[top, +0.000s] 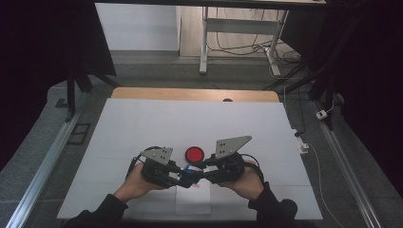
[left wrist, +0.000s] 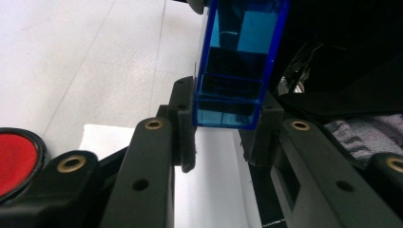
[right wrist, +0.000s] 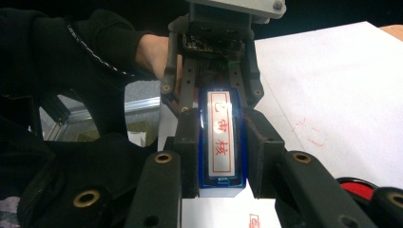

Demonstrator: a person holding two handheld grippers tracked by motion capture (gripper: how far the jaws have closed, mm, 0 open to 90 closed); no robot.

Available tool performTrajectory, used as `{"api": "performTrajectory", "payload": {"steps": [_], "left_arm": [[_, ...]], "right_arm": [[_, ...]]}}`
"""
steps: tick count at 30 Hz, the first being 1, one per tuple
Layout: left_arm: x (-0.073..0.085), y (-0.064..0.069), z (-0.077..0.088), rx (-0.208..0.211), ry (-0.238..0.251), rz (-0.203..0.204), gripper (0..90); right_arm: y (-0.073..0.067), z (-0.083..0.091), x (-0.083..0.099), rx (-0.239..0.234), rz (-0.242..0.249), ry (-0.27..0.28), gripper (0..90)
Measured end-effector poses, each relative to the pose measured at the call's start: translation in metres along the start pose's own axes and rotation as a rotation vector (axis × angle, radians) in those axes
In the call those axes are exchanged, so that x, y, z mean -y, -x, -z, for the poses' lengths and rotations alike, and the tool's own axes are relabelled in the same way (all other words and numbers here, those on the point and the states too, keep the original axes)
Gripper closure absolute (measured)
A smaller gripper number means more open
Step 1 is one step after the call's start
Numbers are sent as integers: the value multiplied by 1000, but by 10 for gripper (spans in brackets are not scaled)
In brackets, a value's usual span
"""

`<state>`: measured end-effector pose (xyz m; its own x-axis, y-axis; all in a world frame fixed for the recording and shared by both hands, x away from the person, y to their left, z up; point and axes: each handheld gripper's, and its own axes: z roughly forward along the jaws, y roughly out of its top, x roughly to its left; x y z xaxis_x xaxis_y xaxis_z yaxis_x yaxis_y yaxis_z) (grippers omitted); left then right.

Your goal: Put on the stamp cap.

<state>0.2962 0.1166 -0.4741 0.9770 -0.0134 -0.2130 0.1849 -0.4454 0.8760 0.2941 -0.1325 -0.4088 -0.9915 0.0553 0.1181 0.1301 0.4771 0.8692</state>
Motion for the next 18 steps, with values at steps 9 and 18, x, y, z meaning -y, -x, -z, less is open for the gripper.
{"api": "performTrajectory", "payload": {"steps": [9, 18], "left_arm": [[-2, 5, 4, -16, 11, -73, 690], [-1, 3, 1, -23, -15, -42, 683]], "right_arm": [[1, 1, 1, -28, -20, 36, 702], [2, -1, 3, -25, -18, 15, 701]]}}
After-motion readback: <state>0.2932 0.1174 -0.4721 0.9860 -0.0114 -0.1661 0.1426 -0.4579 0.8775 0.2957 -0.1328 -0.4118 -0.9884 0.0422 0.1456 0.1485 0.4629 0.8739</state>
